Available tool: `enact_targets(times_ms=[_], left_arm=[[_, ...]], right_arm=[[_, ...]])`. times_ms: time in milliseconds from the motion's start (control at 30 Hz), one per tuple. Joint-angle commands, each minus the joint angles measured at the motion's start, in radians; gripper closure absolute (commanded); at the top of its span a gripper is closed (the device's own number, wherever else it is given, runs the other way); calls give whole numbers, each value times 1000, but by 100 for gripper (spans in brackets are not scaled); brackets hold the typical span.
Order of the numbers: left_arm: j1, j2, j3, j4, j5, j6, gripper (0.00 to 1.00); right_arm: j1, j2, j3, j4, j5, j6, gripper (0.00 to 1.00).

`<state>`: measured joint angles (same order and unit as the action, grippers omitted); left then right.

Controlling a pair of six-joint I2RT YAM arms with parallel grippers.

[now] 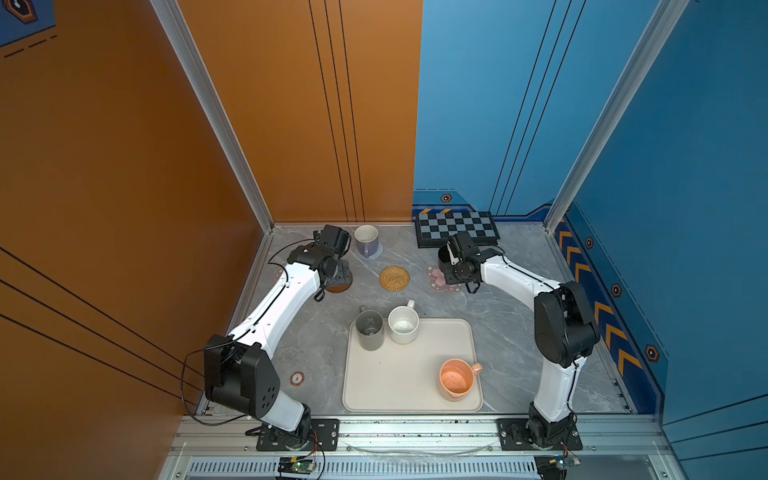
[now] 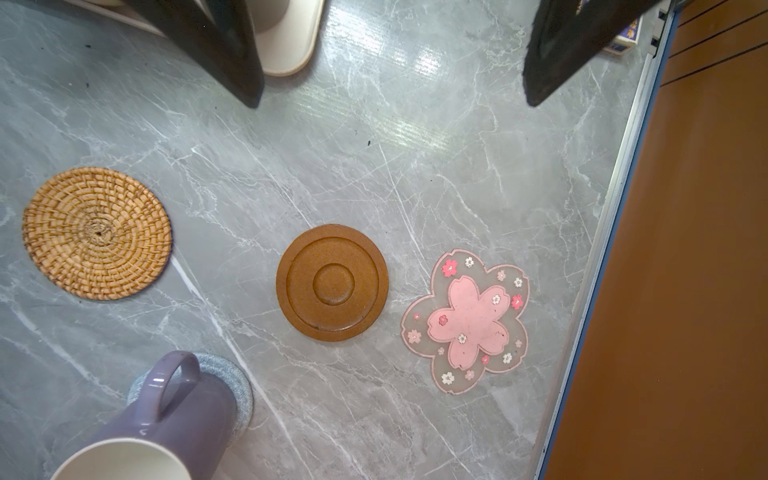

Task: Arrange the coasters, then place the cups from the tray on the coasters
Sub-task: 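Lower the black mug onto the pink flower coaster and open the right gripper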

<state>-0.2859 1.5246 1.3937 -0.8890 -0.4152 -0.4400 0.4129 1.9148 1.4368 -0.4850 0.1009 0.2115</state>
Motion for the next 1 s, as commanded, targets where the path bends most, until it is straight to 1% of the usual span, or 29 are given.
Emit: enact_targets(times_ms=[0, 167, 667, 700, 967], left_arm=[[11, 8, 14, -10, 16, 11, 2], [10, 6, 18, -11, 22, 10, 2], [9, 11, 25, -11, 38, 9, 2], [8, 11, 26, -11, 38, 9, 2], [7, 8, 35, -11, 47, 14, 2]], right_arm=[[0, -11, -8, 63, 7, 23, 100], [0, -1, -10, 63, -19, 39, 100], [0, -6, -53, 62, -19, 48, 100], [0, -6, -53, 60, -22, 48, 99], [1, -23, -47, 19, -28, 60, 73]])
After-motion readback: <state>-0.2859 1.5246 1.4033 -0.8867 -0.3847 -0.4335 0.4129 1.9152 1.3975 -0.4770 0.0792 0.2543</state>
